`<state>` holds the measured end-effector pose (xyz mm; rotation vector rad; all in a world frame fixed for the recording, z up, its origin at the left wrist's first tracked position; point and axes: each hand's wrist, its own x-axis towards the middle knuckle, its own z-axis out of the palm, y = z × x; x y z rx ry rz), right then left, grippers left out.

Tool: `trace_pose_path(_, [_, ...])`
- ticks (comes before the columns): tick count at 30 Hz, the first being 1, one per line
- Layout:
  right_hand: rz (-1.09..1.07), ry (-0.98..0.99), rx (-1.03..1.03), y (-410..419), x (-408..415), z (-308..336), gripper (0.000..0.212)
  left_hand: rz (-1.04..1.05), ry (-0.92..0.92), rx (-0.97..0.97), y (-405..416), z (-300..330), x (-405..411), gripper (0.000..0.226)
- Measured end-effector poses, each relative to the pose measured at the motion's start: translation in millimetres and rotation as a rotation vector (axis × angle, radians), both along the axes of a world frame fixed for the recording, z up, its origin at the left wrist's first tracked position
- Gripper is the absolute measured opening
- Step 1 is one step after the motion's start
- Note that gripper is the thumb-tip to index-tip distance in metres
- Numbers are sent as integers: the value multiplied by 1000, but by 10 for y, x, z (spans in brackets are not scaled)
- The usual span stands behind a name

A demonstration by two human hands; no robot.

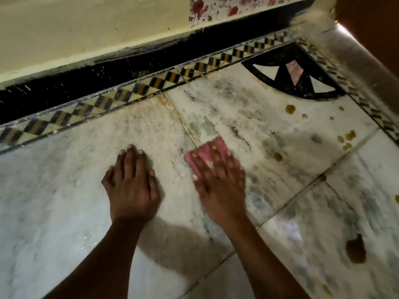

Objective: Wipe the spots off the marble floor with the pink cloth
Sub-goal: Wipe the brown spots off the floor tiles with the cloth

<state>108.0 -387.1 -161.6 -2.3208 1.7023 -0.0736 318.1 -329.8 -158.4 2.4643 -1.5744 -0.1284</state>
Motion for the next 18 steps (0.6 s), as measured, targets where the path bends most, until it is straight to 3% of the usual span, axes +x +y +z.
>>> trace_pose_path(3, [-376, 34, 61, -73, -348, 8, 62, 8, -12, -4, -10, -3, 9, 64])
trace_pose_path(6, [-753, -126, 91, -684, -38, 58, 60, 18, -39, -7, 4, -32, -6, 64])
trace_pose_path(8, [-697, -116, 115, -1018, 332, 57, 60, 20, -37, -22, 4, -38, -12, 64])
trace_pose_path(10, [-468, -88, 101, -1029, 551, 29, 60, 19, -38, -28, -5, -36, -9, 65])
trace_pose_path(14, [-55, -5, -8, -156, 173, 45, 57, 18, -30, -10, 1, -6, -14, 64])
trace_pose_path(16, [-153, 47, -28, 147, -266, 16, 59, 16, -19, -10, -4, 6, -7, 64])
trace_pose_path(18, [-453, 35, 64, -16, -563, -23, 65, 16, -18, -17, -4, -5, -1, 64])
